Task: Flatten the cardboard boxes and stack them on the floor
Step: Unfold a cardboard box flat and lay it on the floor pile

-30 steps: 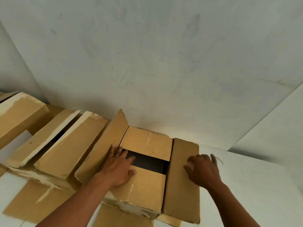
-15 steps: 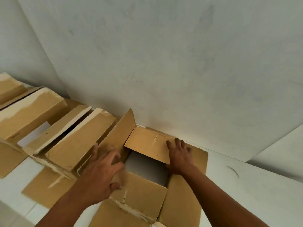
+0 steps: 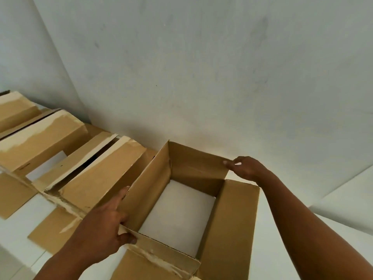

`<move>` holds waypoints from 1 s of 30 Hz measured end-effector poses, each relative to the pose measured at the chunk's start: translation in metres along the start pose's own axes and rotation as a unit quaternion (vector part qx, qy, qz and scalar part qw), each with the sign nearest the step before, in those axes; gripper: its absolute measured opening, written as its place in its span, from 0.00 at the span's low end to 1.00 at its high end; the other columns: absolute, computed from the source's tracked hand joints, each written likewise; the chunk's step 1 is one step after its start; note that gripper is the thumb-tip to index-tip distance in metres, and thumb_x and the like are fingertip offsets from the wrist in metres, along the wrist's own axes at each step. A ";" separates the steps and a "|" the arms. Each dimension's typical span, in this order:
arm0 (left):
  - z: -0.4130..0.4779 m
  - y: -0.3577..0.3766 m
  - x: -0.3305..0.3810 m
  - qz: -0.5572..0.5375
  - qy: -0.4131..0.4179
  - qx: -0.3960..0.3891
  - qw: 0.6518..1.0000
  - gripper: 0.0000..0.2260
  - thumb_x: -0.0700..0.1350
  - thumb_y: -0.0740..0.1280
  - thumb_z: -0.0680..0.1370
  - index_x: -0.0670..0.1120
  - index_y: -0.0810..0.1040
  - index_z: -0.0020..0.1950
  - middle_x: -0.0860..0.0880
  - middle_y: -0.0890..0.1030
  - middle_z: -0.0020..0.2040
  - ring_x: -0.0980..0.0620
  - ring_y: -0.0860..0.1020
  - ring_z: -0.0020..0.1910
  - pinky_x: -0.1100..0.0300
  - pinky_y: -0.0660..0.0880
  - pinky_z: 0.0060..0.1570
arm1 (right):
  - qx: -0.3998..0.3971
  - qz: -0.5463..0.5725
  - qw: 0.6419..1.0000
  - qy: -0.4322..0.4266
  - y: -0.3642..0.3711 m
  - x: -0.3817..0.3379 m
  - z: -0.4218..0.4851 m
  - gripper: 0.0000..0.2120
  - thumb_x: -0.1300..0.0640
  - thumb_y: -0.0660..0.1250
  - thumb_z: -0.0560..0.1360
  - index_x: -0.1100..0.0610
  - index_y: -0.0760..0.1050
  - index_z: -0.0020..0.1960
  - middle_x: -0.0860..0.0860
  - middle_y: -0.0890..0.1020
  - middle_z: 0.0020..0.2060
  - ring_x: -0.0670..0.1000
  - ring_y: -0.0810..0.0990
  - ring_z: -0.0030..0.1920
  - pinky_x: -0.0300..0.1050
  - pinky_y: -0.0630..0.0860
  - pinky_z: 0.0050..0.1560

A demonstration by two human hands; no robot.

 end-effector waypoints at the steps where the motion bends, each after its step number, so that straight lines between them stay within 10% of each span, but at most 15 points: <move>1: 0.001 -0.002 0.002 -0.001 -0.001 -0.009 1.000 0.22 0.71 0.71 0.65 0.54 0.84 0.45 0.62 0.48 0.79 0.58 0.78 0.57 0.62 0.75 0.58 | -0.014 -0.011 1.000 0.016 -0.001 0.003 0.000 0.40 0.27 0.59 0.73 0.55 0.69 0.73 0.54 0.72 0.73 0.57 0.70 0.72 0.53 0.67 0.69; 10: 0.005 -0.015 0.009 0.004 0.017 -0.033 0.999 0.19 0.68 0.73 0.64 0.55 0.74 0.35 0.61 0.51 0.77 0.60 0.77 0.55 0.65 0.73 0.58 | -0.098 0.015 0.995 0.019 0.000 -0.001 -0.001 0.42 0.28 0.58 0.74 0.49 0.54 0.80 0.50 0.61 0.78 0.56 0.62 0.77 0.54 0.64 0.72; 14: 0.005 -0.013 0.009 -0.011 0.023 -0.049 0.998 0.17 0.68 0.74 0.65 0.58 0.73 0.35 0.61 0.50 0.78 0.59 0.77 0.58 0.62 0.73 0.59 | -0.099 0.083 0.992 0.006 -0.001 -0.023 -0.002 0.20 0.45 0.62 0.81 0.43 0.70 0.73 0.49 0.76 0.63 0.51 0.82 0.51 0.44 0.81 0.36; 21: 0.009 -0.005 0.000 -0.102 0.043 -0.033 0.993 0.20 0.65 0.74 0.68 0.57 0.82 0.55 0.64 0.52 0.78 0.59 0.72 0.66 0.58 0.71 0.65 | -0.067 0.192 0.979 0.024 0.000 -0.027 -0.009 0.11 0.62 0.59 0.80 0.58 0.80 0.54 0.59 0.80 0.51 0.60 0.84 0.47 0.53 0.85 0.42; 30: -0.005 -0.054 -0.018 -0.188 0.104 0.022 0.976 0.09 0.62 0.76 0.66 0.61 0.80 0.35 0.72 0.68 0.63 0.63 0.77 0.54 0.71 0.75 0.52 | 0.086 0.384 0.918 0.054 -0.095 0.006 -0.058 0.04 0.66 0.64 0.77 0.66 0.75 0.51 0.62 0.74 0.53 0.65 0.80 0.52 0.50 0.84 0.40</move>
Point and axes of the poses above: each hand's wrist, its own z-axis towards the middle knuckle, its own y-axis out of the palm, x = y × z, the point moved 5 cm from there along z, towards the middle knuckle
